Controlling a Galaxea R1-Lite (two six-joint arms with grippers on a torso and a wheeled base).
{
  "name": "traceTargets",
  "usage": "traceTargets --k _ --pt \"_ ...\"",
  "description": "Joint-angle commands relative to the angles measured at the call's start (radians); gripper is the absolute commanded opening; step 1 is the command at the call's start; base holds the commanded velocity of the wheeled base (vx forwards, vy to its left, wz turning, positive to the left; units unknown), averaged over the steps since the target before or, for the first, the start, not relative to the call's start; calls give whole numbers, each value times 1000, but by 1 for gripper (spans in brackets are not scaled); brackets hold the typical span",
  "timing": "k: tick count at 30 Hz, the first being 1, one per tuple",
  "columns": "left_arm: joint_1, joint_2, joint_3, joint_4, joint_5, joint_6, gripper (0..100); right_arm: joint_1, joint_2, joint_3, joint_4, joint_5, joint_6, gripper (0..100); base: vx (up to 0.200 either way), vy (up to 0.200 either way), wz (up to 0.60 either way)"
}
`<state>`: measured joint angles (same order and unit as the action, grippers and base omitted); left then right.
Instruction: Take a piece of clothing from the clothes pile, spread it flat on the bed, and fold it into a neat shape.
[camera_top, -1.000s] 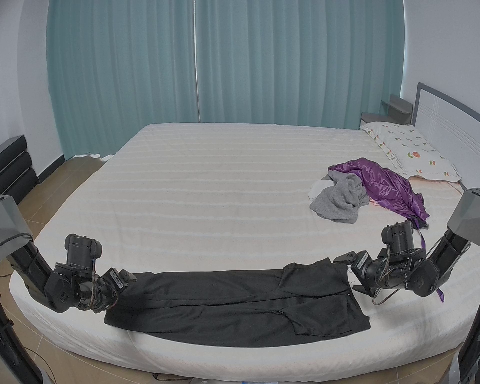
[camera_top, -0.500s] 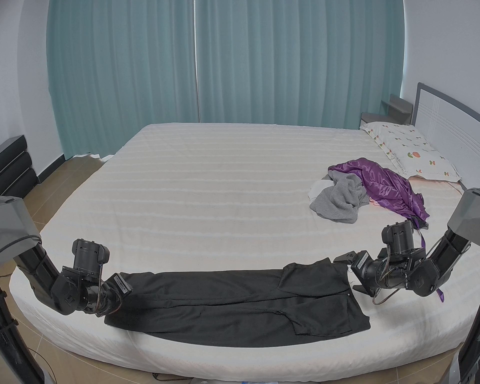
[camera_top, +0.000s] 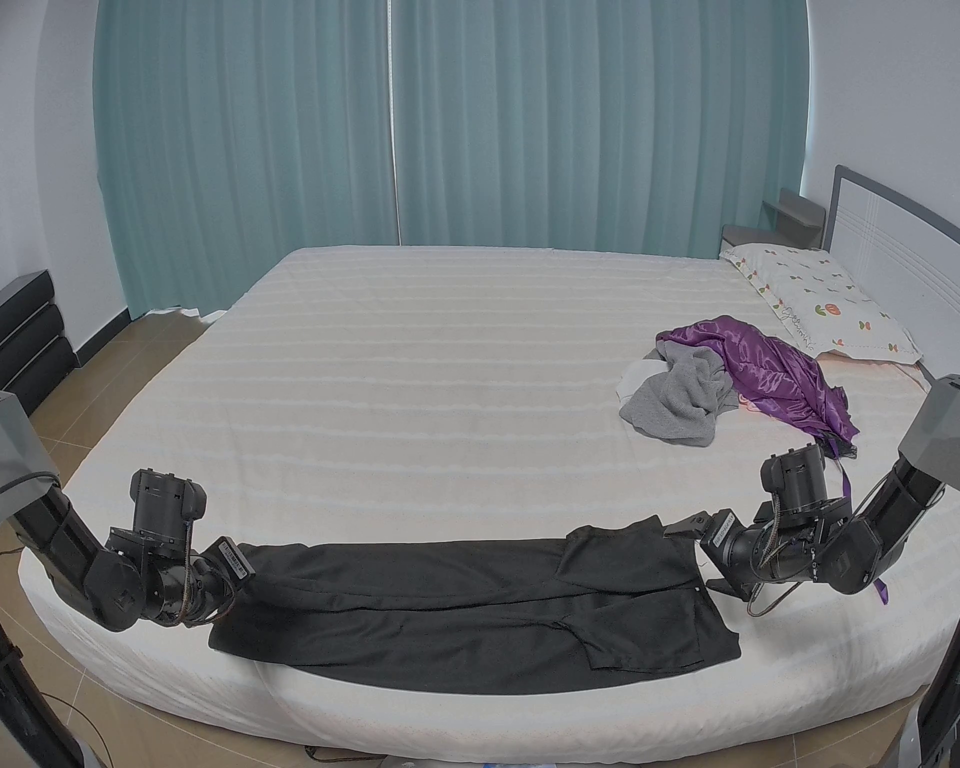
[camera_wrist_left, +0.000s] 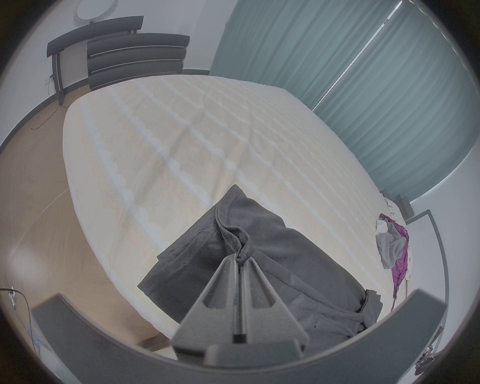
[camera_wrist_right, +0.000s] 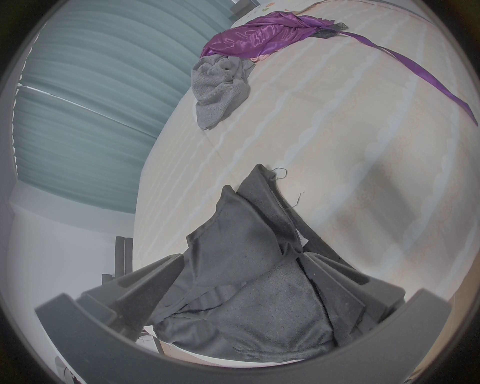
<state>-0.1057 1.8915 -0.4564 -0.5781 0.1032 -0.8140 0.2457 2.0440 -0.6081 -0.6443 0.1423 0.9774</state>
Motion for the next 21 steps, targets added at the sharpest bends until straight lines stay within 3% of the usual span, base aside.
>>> traceTargets --k 1,16,20,21 --pt "1 -25 -1 -3 0 -1 0 6 5 -2 21 0 -16 100 0 0 0" --pt "6 -22 -5 -8 -7 -2 0 3 104 -62 25 -1 -25 100 0 0 0" --pt "9 -17 -7 -9 -8 -2 0 7 127 -81 26 -27 -33 100 0 0 0" --pt "9 -17 -7 -9 -8 -2 0 7 128 -84 26 -32 -37 0 0 0 0"
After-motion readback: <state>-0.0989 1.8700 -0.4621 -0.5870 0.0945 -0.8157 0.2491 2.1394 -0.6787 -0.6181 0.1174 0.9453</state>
